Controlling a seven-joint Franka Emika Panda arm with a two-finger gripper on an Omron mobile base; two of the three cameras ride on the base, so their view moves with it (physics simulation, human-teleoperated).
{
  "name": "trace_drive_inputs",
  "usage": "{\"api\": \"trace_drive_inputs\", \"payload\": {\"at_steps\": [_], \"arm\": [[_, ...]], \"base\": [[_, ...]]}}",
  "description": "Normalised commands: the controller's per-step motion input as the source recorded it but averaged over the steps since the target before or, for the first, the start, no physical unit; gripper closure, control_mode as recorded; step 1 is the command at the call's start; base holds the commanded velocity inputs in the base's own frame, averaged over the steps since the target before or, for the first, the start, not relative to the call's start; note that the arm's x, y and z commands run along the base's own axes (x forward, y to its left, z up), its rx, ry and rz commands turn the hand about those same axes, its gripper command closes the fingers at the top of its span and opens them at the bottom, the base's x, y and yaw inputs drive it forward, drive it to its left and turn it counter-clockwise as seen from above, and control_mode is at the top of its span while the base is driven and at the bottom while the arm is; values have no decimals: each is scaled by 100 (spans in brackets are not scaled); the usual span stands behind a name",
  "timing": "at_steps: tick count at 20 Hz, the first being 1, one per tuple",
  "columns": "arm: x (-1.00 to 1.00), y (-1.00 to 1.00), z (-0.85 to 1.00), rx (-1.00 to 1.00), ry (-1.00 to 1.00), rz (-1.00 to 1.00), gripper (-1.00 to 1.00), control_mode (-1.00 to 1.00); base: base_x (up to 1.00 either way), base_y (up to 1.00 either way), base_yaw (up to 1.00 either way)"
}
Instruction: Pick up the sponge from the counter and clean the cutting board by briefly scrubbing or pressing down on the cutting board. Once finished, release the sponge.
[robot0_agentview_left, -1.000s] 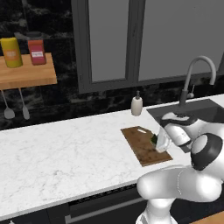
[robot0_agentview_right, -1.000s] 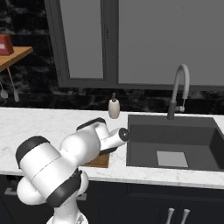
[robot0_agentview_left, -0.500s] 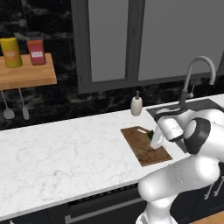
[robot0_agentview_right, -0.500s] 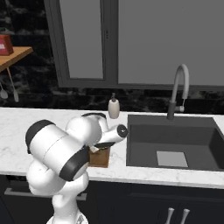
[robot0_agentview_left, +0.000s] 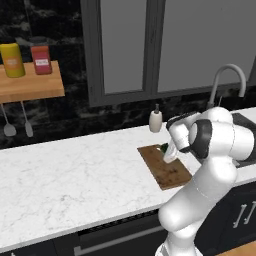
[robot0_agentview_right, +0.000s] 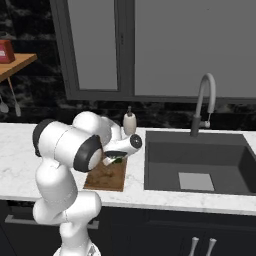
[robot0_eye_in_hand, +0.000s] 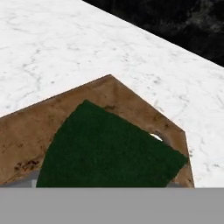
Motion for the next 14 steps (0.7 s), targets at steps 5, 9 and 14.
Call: {"api": "trace_drive_inputs", "payload": {"at_steps": [5,9,14], "arm": [[58,31,-40,0,-4,0,100,-100],[68,31,-47,2,-6,0,100,-100],[29,18,-10,5,-3,0,100,-100]], "base": [[0,0,0],[0,0,0],[0,0,0]]}}
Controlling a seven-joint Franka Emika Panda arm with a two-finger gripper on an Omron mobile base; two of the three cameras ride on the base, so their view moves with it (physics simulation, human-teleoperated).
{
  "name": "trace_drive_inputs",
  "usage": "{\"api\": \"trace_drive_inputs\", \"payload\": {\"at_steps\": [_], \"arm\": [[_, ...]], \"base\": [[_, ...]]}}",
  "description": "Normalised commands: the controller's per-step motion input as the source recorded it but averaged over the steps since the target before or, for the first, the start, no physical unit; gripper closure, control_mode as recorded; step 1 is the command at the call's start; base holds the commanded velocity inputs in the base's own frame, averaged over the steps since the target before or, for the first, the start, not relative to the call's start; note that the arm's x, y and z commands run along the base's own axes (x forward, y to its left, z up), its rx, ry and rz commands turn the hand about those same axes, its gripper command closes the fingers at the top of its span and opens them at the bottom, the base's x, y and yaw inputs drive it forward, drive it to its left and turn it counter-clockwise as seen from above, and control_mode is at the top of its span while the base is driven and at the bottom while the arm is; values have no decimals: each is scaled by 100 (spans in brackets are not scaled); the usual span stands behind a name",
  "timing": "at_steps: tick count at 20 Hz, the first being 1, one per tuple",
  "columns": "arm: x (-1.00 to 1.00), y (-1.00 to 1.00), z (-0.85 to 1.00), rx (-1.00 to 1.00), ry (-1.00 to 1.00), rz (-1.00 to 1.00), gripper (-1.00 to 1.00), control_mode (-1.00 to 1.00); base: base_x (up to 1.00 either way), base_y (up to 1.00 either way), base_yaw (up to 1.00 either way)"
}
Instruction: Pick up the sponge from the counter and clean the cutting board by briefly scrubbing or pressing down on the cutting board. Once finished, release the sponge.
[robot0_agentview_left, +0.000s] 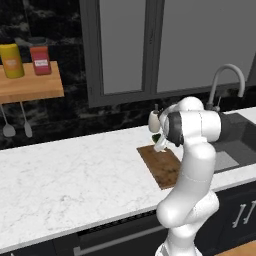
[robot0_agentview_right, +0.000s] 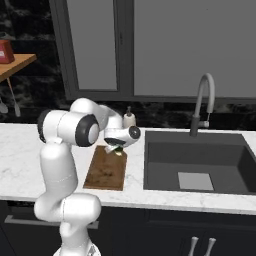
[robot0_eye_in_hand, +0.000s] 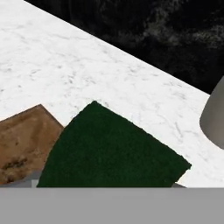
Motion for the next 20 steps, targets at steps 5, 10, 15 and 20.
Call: {"api": "trace_drive_inputs", "payload": {"at_steps": [5,10,15,20], "arm": [[-67,-11,100,5,10,3,100,-100],[-70,-10,27,0,24,8,100,-100],[-94,0,-27,16,-29,3,100,-100],[-70,0,-26,19,-25,6,100,-100]], "base": [[0,0,0],[0,0,0],[0,0,0],[0,0,0]]}}
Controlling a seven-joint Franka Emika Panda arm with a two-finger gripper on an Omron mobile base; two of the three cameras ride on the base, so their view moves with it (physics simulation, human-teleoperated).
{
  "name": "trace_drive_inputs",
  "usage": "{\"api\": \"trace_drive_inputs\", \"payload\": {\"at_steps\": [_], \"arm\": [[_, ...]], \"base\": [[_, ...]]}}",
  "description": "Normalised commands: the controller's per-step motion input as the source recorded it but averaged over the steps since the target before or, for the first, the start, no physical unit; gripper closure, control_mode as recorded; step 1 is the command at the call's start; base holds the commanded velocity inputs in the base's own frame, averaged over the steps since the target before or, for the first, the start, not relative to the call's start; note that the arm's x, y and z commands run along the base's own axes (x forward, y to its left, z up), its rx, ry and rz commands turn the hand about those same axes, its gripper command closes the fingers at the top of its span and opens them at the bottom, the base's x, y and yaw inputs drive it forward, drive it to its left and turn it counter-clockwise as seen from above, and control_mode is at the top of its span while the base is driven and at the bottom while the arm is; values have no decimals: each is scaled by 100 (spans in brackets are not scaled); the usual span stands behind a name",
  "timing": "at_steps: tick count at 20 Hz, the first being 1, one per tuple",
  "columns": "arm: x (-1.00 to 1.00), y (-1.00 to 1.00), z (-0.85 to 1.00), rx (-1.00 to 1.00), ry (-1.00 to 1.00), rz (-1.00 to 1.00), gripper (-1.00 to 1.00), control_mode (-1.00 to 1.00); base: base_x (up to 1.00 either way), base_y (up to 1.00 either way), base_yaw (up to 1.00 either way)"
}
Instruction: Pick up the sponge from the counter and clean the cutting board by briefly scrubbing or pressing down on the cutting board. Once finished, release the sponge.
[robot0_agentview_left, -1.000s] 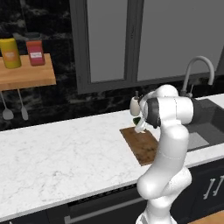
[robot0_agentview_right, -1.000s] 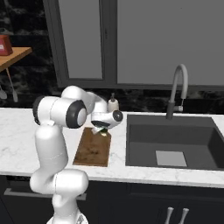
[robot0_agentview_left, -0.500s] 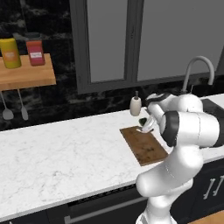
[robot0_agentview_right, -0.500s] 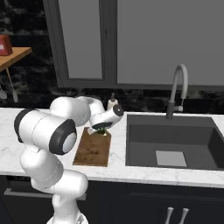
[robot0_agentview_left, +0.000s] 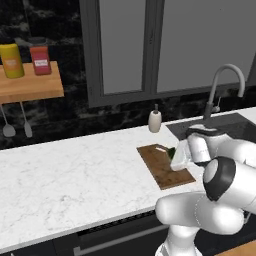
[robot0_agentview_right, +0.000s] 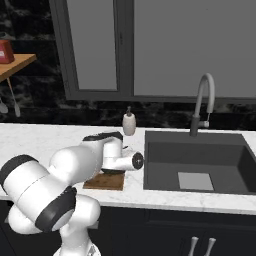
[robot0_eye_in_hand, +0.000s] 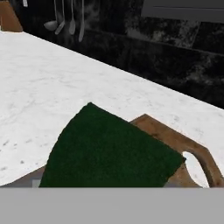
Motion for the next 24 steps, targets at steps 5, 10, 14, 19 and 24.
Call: {"api": "trace_drive_inputs", "payload": {"at_steps": [5,10,14,19,24], "arm": [[-4,-3,87,-5,29,42,100,-100],[-16,0,87,-35,27,54,100,-100],[-12,28,29,-53,11,35,100,-100],[-11,17,-55,-44,-5,14,100,-100],[-42,2,-48,-29,-20,12,100,-100]], "base": [[0,0,0],[0,0,0],[0,0,0],[0,0,0],[0,0,0]]}}
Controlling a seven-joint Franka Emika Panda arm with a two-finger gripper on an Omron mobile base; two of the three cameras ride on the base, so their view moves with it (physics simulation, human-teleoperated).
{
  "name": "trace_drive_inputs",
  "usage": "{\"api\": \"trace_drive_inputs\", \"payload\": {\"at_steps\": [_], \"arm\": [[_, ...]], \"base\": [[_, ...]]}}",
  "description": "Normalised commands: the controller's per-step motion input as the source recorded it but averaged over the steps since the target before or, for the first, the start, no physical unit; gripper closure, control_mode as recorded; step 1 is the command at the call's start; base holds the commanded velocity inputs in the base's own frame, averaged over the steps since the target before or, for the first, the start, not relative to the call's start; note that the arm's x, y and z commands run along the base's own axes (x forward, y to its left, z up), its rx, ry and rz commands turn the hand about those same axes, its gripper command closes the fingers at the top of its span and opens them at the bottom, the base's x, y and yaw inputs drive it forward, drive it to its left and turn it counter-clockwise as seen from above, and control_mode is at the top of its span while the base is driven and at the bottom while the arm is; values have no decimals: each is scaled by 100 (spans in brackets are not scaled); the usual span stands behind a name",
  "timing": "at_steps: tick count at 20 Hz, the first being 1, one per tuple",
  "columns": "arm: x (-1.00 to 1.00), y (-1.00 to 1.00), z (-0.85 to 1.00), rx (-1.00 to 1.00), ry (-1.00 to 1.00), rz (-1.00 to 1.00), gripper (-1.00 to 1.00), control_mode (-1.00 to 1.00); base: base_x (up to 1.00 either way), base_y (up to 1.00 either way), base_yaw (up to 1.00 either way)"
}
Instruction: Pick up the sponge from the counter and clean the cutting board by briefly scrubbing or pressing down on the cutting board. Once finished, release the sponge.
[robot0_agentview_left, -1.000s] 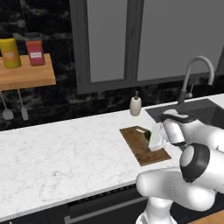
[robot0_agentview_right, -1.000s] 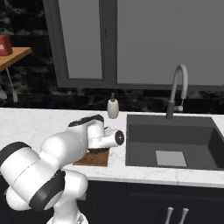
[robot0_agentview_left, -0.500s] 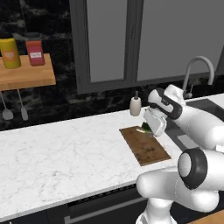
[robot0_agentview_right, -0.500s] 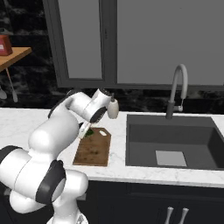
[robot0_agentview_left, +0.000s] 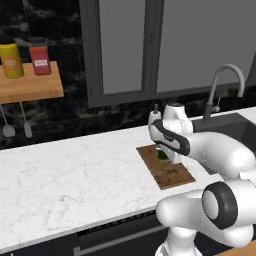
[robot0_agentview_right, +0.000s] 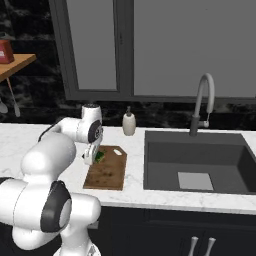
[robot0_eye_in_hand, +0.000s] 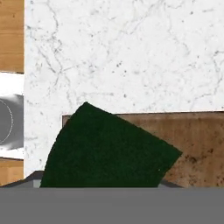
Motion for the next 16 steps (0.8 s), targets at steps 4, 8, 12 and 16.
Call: {"api": "trace_drive_inputs", "payload": {"at_steps": [4,8,12,16], "arm": [[3,25,-29,-23,2,1,100,-100],[39,20,0,-4,29,0,100,-100],[13,0,0,0,9,0,100,-100],[-1,15,-20,-17,0,-2,100,-100]], "base": [[0,0,0],[0,0,0],[0,0,0],[0,0,0]]}}
